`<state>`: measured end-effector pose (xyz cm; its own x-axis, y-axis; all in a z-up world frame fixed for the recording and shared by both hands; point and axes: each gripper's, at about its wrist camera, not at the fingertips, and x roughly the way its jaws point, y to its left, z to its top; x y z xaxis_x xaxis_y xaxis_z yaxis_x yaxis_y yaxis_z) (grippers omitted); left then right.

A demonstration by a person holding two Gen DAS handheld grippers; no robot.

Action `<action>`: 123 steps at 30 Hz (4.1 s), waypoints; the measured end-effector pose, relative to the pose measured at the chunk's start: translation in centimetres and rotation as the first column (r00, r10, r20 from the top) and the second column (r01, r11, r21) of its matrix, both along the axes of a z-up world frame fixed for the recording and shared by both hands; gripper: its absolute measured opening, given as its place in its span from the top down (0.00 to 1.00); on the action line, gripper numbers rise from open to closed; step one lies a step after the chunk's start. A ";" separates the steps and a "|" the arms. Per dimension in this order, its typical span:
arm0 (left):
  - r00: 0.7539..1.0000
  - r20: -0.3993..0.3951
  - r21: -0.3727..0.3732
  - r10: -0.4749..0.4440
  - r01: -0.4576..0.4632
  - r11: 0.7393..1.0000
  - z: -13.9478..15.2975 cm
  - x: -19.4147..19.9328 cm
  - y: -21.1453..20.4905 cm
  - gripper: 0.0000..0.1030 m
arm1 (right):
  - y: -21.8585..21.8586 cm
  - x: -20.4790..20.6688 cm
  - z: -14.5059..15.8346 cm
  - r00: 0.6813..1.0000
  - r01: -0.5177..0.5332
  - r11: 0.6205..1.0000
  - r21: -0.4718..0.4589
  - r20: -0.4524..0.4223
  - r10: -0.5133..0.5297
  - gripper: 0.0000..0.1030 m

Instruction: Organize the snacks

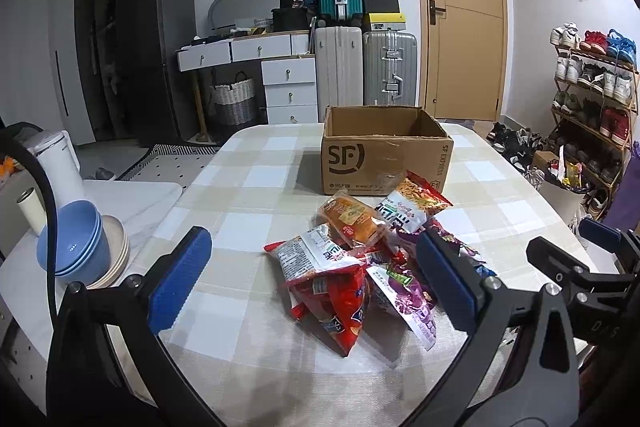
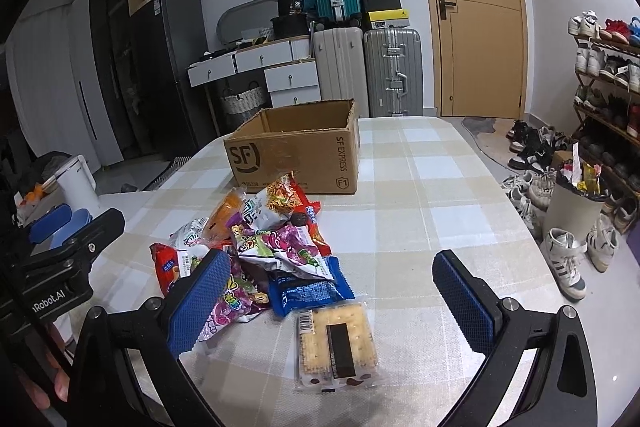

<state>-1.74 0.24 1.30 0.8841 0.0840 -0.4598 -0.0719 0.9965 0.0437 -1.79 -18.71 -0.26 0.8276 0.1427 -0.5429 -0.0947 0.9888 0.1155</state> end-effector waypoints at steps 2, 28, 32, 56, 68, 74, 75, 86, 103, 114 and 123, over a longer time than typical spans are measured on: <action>1.000 -0.005 -0.003 0.004 -0.004 1.000 -0.1 0.1 0.3 0.01 | 0.0 0.0 0.0 1.000 0.001 1.000 -0.001 0.000 -0.001 0.00; 0.998 -0.064 -0.025 0.020 -0.021 0.999 -1.0 1.2 1.4 0.01 | 0.4 0.0 -0.1 1.000 -0.016 1.000 -0.008 -0.011 0.016 0.00; 0.996 -0.063 -0.090 0.064 -0.070 0.993 -0.3 1.5 4.2 0.01 | 1.7 -0.2 -0.4 0.993 -0.116 0.993 0.004 -0.021 0.116 0.00; 0.954 -0.299 -0.288 -0.002 -0.088 0.953 -5.9 6.3 8.0 0.01 | 11.7 6.2 -6.6 0.880 -0.426 0.894 -0.135 -0.292 0.375 0.48; 0.926 -0.364 -0.365 -0.095 -0.048 0.930 -8.4 7.2 6.5 0.01 | 9.6 6.2 -6.4 0.857 -0.447 0.894 -0.021 -0.298 0.421 0.74; 0.931 -0.355 -0.324 -0.080 -0.043 0.945 -8.7 7.5 5.3 0.01 | 8.1 5.0 -5.6 0.861 -0.435 0.900 0.025 -0.283 0.424 0.77; 0.933 -0.352 -0.298 -0.074 -0.037 0.954 -8.8 7.7 4.7 0.01 | 7.9 4.8 -5.5 0.863 -0.430 0.902 0.030 -0.280 0.421 0.77; 0.921 -0.381 -0.257 -0.078 -0.025 0.966 -10.3 8.9 2.9 0.37 | 7.0 4.6 -5.1 0.862 -0.424 0.903 0.077 -0.271 0.428 0.78; 0.942 -0.285 -0.346 -0.177 0.071 0.935 -8.4 6.9 4.3 0.67 | 6.1 5.1 -5.1 0.861 -0.416 0.900 0.133 -0.260 0.437 0.78; 0.953 -0.243 -0.334 -0.179 0.092 0.938 -6.6 5.3 4.6 0.67 | 5.0 4.1 -3.1 0.868 -0.436 0.876 0.209 -0.159 0.470 0.78; 0.957 -0.226 -0.354 -0.183 0.094 0.931 -5.6 4.5 5.2 0.67 | 4.6 2.9 -1.3 0.874 -0.450 0.860 0.240 -0.079 0.479 0.78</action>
